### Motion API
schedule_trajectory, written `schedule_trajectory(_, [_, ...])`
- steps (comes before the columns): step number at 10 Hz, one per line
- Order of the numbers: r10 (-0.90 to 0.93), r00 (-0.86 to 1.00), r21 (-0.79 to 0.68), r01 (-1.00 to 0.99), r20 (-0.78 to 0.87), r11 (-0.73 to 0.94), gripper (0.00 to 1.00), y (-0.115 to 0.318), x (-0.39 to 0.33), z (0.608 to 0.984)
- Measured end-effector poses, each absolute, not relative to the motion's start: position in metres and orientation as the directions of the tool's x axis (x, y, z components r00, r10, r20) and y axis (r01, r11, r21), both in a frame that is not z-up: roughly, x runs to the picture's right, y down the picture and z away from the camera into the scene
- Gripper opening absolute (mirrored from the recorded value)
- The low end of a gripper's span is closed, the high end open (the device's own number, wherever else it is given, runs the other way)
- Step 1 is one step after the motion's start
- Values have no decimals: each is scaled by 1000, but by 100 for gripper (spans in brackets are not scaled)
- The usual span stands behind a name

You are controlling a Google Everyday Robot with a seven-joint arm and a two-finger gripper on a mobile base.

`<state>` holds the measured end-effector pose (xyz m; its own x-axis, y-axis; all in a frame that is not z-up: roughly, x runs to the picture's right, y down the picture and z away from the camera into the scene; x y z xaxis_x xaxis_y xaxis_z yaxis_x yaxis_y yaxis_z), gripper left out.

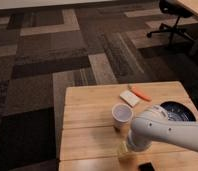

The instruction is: Push the eraser across the table

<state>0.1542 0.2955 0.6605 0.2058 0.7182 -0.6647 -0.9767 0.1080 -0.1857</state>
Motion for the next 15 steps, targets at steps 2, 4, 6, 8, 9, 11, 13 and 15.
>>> schedule_trajectory(2, [726, 212, -181, -976, -654, 121, 65, 296, 155, 658])
schedule_trajectory(4, [732, 240, -200, -969, -638, 143, 65, 301, 147, 651])
schedule_trajectory(6, [730, 265, -230, -962, -630, 150, 65, 311, 139, 648])
schedule_trajectory(8, [729, 282, -254, -955, -623, 152, 65, 320, 137, 649])
schedule_trajectory(9, [730, 290, -264, -952, -619, 155, 65, 323, 137, 650])
schedule_trajectory(11, [730, 303, -277, -947, -613, 160, 65, 330, 137, 650])
schedule_trajectory(13, [723, 312, -287, -944, -617, 162, 65, 341, 140, 650])
schedule_trajectory(15, [712, 314, -290, -944, -628, 160, 65, 351, 146, 648])
